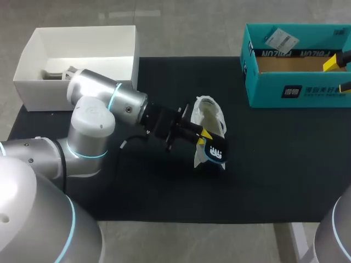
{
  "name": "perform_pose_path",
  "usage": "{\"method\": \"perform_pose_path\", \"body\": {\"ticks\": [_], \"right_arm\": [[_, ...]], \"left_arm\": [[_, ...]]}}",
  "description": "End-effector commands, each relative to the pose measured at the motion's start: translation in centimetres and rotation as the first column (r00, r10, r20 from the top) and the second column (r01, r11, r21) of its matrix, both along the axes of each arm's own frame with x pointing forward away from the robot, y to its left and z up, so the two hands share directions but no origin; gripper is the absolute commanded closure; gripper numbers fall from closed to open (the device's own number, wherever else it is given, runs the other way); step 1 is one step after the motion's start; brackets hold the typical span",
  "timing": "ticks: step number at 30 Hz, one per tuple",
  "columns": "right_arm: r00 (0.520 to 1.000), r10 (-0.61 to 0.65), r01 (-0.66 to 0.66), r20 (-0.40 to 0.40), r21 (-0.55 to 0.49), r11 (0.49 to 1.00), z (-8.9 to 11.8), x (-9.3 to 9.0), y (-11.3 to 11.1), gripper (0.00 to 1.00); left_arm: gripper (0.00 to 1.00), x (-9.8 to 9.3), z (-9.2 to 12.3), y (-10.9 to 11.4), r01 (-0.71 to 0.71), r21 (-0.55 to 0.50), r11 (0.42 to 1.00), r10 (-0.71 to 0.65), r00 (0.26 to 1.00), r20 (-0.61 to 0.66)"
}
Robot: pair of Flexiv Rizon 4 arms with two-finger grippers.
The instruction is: Take the shoe out of the shoebox, open the shoe tongue, remove and reinsert the insole, then place the shoe into the shoebox
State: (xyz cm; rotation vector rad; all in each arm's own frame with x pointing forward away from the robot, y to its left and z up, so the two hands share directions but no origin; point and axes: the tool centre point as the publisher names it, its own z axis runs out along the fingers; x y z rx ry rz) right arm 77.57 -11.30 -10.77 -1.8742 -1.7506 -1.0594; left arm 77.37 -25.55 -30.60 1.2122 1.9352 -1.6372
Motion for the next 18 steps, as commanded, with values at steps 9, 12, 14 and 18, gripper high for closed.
{"method": "perform_pose_path", "body": {"ticks": [9,12,14,18], "right_arm": [[1.0,-0.002,0.002,-0.001,-0.002,1.0,0.0,-0.1,0.0,0.0],[1.0,-0.002,0.002,-0.001,-0.002,1.0,0.0,-0.1,0.0,0.0],[1.0,-0.002,0.002,-0.001,-0.002,1.0,0.0,-0.1,0.0,0.0],[1.0,-0.002,0.002,-0.001,-0.002,1.0,0.0,-0.1,0.0,0.0]], "left_arm": [[1.0,1.8,-1.9,-0.3,-0.056,0.087,0.995,0.053,0.998,0.039],[1.0,2.1,-2.3,-0.2,-0.073,0.12,0.99,0.064,0.995,0.075],[1.0,2.3,-2.5,-0.2,-0.078,0.123,0.989,0.069,0.995,0.073],[1.0,3.0,-2.8,-0.1,-0.115,0.138,0.984,0.105,0.992,0.072]]}}
